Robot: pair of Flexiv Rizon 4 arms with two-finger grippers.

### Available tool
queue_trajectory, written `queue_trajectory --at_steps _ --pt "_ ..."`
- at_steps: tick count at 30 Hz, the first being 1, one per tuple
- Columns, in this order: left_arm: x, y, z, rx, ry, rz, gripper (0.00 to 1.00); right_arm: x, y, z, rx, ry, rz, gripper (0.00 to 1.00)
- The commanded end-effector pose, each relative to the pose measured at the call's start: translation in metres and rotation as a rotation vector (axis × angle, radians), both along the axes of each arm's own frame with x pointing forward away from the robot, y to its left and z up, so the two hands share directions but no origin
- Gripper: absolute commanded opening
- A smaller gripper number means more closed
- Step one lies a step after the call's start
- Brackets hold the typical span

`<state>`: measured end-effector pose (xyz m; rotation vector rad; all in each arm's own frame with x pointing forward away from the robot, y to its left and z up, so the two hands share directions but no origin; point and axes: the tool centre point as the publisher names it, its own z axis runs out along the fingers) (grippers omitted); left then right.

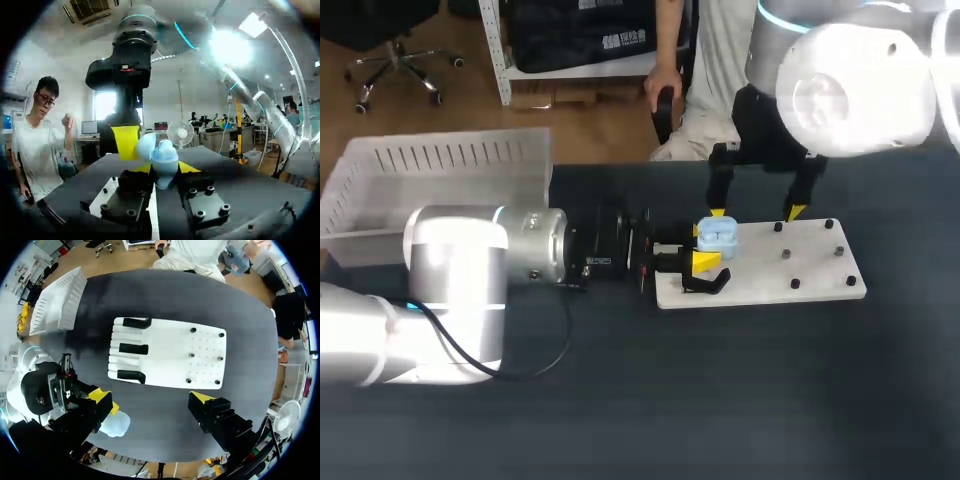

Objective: Pick up each earbud case from the left stands, insert the matching earbuds, close the lid, and place the case in the box.

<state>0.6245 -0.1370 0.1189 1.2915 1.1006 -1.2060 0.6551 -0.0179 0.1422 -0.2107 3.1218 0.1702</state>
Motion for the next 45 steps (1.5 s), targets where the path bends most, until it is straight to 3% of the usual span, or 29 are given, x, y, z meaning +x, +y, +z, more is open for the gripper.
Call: queue_trajectory --at_steps 1,5,11,14,20,29,33,38,45 --pt "-0.001 0.0 -0.001 -0.004 -0.003 0.004 0.0 -0.017 -0.002 -0.001 0.009 -0.001 0.002 1.0" --pt "-0.001 0.0 -0.001 -0.004 -0.003 0.004 0.0 -0.025 -0.004 -0.001 -0.022 -0.029 -0.014 1.0" --pt "-0.001 0.0 -0.001 -0.004 -0.003 0.004 0.0 -0.031 -0.034 0.035 -0.038 -0.247 -0.13 1.0" --pt "-0.001 0.0 -0.001 -0.004 -0.003 0.004 0.0 -0.037 -0.048 0.048 -0.043 -0.284 -0.159 1.0" --pt "0.016 0.065 0.004 0.066 -0.021 0.163 0.0 -0.047 -0.063 0.052 -0.046 -0.286 -0.16 1.0" --pt "0.053 0.179 0.033 0.163 -0.08 0.476 0.0 -0.047 -0.063 0.052 -0.046 -0.286 -0.16 1.0" --pt "0.073 0.227 0.042 0.203 -0.071 0.632 0.0 -0.047 -0.063 0.052 -0.046 -0.286 -0.16 1.0" --pt "0.104 0.285 0.04 0.25 -0.02 0.827 0.0 -0.047 -0.063 0.052 -0.046 -0.286 -0.16 1.0" --pt "0.143 0.329 0.037 0.285 0.034 0.963 0.0 -0.047 -0.063 0.052 -0.046 -0.286 -0.16 1.0"
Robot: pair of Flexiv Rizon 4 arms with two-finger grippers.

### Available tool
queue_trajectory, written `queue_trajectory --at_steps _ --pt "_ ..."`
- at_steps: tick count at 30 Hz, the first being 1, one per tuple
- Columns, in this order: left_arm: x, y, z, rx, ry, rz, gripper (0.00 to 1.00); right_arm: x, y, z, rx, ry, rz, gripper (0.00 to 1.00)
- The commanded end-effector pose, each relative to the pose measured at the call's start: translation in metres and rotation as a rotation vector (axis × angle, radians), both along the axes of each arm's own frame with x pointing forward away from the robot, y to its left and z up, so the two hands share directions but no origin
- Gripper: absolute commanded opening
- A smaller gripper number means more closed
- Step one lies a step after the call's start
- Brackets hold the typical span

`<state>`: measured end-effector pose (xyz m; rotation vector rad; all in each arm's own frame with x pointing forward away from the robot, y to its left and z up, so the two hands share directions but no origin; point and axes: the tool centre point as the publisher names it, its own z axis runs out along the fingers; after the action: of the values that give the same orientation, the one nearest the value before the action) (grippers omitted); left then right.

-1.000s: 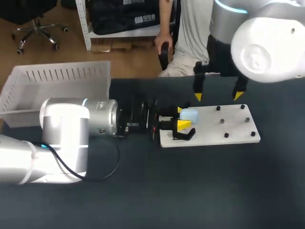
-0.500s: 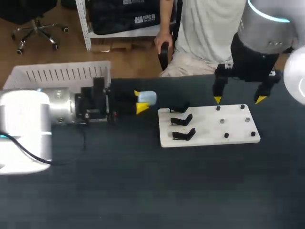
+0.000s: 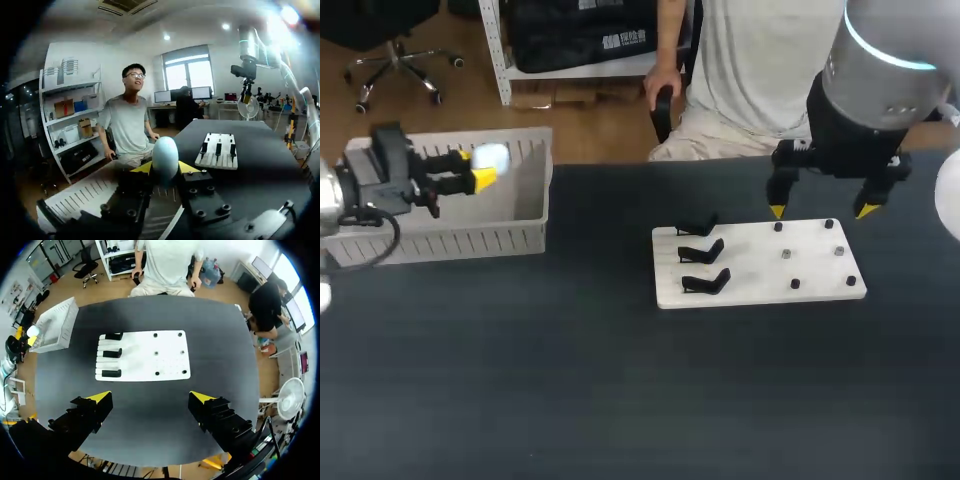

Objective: Pick up each earbud case from the left stands, insert the matching earbuds, close the lid, and place the case in the box.

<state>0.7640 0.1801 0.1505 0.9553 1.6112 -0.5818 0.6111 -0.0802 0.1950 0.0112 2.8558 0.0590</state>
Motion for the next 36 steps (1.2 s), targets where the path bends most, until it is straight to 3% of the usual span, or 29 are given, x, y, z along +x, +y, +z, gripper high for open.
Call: queue_trajectory --at_steps 1,8,12,13,14,15,16,25,29,36 --pt "0.011 0.015 0.005 0.031 -0.034 0.287 0.0 -0.003 -0.001 -0.001 0.001 -0.013 -0.003 1.0" --pt "0.046 0.036 -0.007 0.056 -0.006 0.324 0.0 -0.003 -0.001 -0.001 0.001 -0.013 -0.003 1.0" --pt "0.056 0.051 -0.008 0.066 -0.003 0.343 0.0 -0.003 -0.001 -0.001 0.001 -0.013 -0.003 1.0" --pt "0.058 0.057 -0.008 0.069 -0.003 0.346 0.05 -0.003 -0.001 -0.001 0.001 -0.013 -0.003 1.0" --pt "0.057 0.059 -0.008 0.072 -0.002 0.345 0.22 -0.003 -0.001 -0.001 0.001 -0.013 -0.003 1.0" --pt "0.056 0.061 -0.007 0.086 -0.004 0.346 0.46 -0.003 -0.001 -0.001 0.001 -0.013 -0.003 1.0" --pt "0.054 0.064 -0.006 0.092 -0.011 0.34 1.0 -0.003 -0.001 -0.001 0.001 -0.013 -0.003 1.0" --pt "0.019 0.065 0.005 0.108 -0.071 0.282 1.0 -0.003 -0.001 -0.001 0.001 -0.013 -0.003 1.0" --pt "-0.003 0.057 0.023 0.07 -0.099 0.243 1.0 -0.003 -0.001 -0.001 0.001 -0.013 -0.003 1.0" --pt "-0.003 0.057 0.023 0.07 -0.099 0.243 1.0 -0.003 -0.001 -0.001 0.001 -0.013 -0.003 1.0"
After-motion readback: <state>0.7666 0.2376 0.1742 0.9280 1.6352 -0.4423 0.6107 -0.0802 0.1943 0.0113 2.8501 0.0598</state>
